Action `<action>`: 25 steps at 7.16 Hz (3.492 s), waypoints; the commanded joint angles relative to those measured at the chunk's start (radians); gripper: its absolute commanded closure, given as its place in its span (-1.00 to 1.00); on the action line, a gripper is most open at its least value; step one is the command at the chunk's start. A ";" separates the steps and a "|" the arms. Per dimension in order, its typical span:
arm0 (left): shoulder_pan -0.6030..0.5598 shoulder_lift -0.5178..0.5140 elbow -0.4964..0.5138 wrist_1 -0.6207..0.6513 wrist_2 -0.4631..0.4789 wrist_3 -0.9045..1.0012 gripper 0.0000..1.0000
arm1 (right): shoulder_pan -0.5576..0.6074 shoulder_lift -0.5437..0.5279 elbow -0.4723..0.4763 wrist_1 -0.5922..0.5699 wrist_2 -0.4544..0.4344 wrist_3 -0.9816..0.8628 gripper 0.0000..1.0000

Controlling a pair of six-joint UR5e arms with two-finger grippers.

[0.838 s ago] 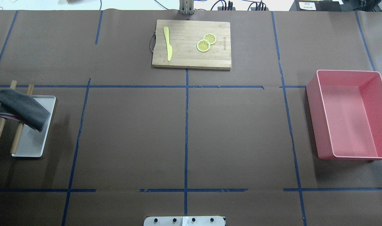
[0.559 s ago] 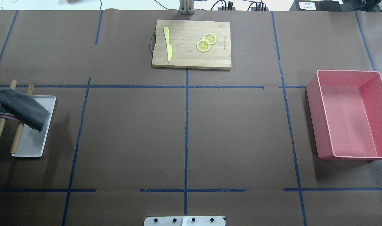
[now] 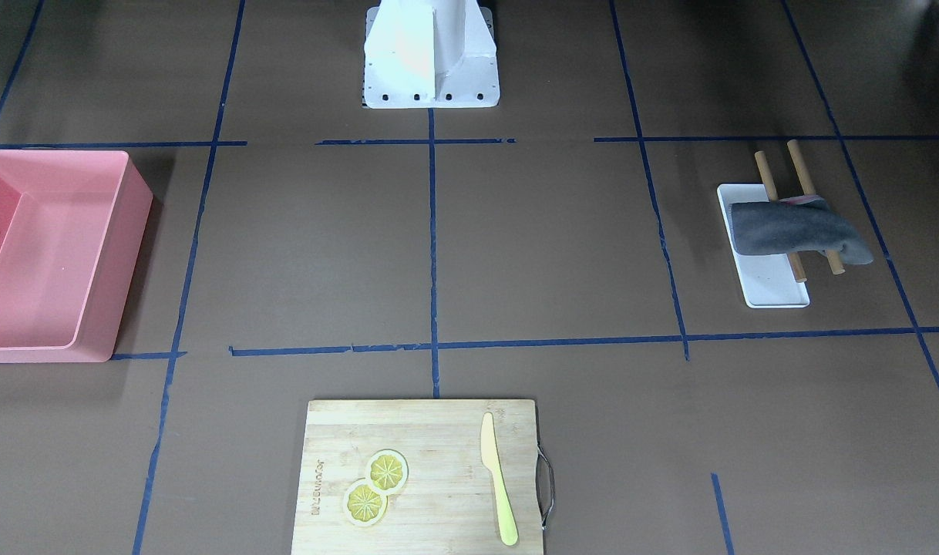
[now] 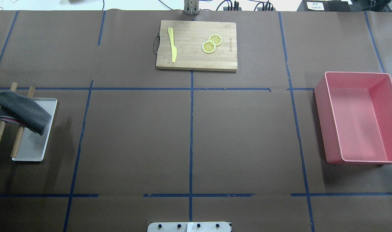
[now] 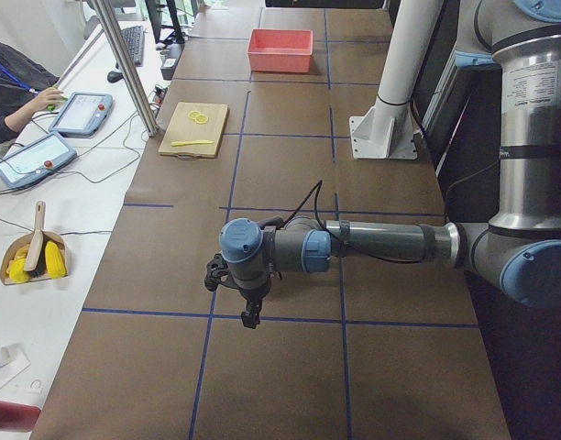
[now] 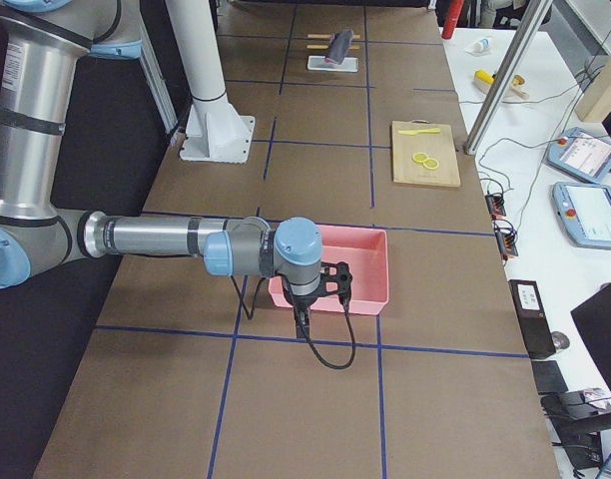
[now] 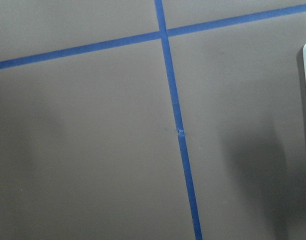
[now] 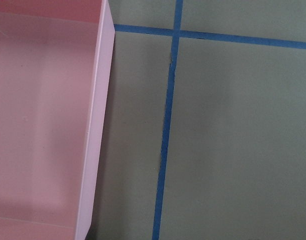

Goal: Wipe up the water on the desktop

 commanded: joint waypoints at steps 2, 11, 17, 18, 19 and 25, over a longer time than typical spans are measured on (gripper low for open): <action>0.000 -0.050 0.009 -0.036 -0.006 -0.003 -1.00 | -0.001 0.000 0.002 0.002 0.007 0.000 -1.00; 0.331 -0.048 -0.086 -0.441 -0.033 -0.907 -1.00 | -0.001 0.000 0.002 0.002 0.013 -0.002 -1.00; 0.358 -0.047 -0.073 -0.438 -0.033 -0.911 0.79 | -0.001 0.000 0.002 0.002 0.013 -0.002 -1.00; 0.358 -0.047 -0.075 -0.438 -0.032 -0.911 0.88 | -0.001 0.000 0.000 0.002 0.013 -0.002 -1.00; 0.358 -0.047 -0.080 -0.438 -0.032 -0.908 0.98 | -0.001 0.000 0.002 0.002 0.013 -0.002 -1.00; 0.344 -0.063 -0.150 -0.432 -0.036 -1.075 1.00 | -0.030 0.006 0.003 0.116 0.015 -0.005 -1.00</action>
